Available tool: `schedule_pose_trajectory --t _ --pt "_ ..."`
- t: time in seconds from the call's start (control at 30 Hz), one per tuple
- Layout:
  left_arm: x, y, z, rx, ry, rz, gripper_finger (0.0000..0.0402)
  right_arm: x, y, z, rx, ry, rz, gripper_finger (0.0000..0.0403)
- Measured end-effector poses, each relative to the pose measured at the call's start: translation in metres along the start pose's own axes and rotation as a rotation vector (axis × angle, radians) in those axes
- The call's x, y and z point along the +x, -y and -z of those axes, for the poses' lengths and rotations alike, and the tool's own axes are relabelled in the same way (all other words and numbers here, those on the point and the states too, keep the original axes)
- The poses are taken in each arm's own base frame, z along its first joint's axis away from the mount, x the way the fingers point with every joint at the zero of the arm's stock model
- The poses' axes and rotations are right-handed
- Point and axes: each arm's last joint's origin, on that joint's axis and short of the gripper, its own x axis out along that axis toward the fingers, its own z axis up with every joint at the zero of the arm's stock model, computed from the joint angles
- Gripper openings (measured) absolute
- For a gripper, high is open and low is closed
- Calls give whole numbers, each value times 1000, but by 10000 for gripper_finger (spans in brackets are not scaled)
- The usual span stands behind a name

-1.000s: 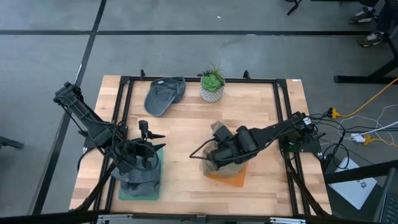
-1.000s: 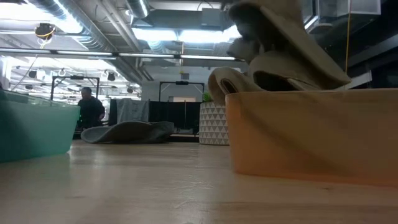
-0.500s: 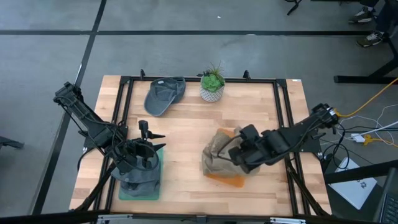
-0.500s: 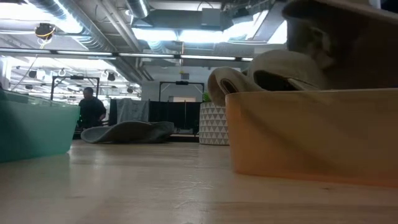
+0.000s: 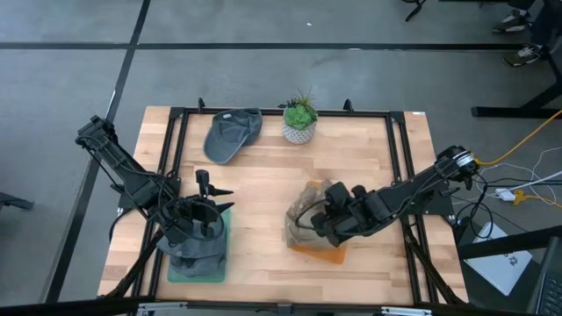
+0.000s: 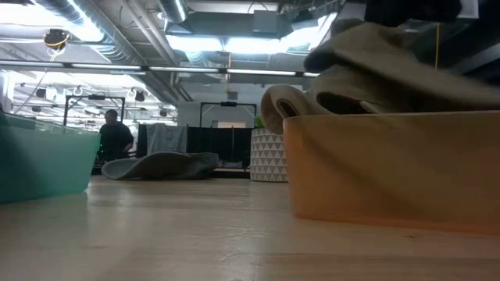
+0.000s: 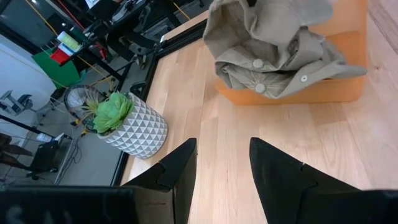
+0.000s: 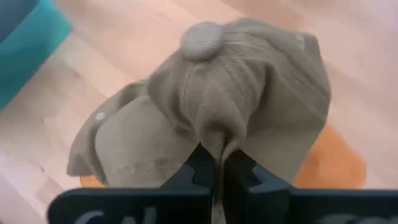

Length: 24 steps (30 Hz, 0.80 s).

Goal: Pick & Place hat
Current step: Put the brown cap into the orange bin

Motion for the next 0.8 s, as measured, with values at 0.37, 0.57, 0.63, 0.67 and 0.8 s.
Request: schedule_pose_trajectory --t 0.37,0.57,0.63,0.67,0.8 --pt "0 0 0 0 0 0 143 -1 0 -1 -438 42 20 9" --pt "0 0 0 0 0 -1 143 -1 -1 5 -297 -57 -27 9" --pt "0 0 0 0 0 -1 143 2 1 9 -247 -63 -14 9" --pt "0 0 0 0 0 -1 143 3 2 10 -223 -65 -6 9" --pt "0 0 0 -2 0 0 143 15 5 18 -127 -68 9 11"
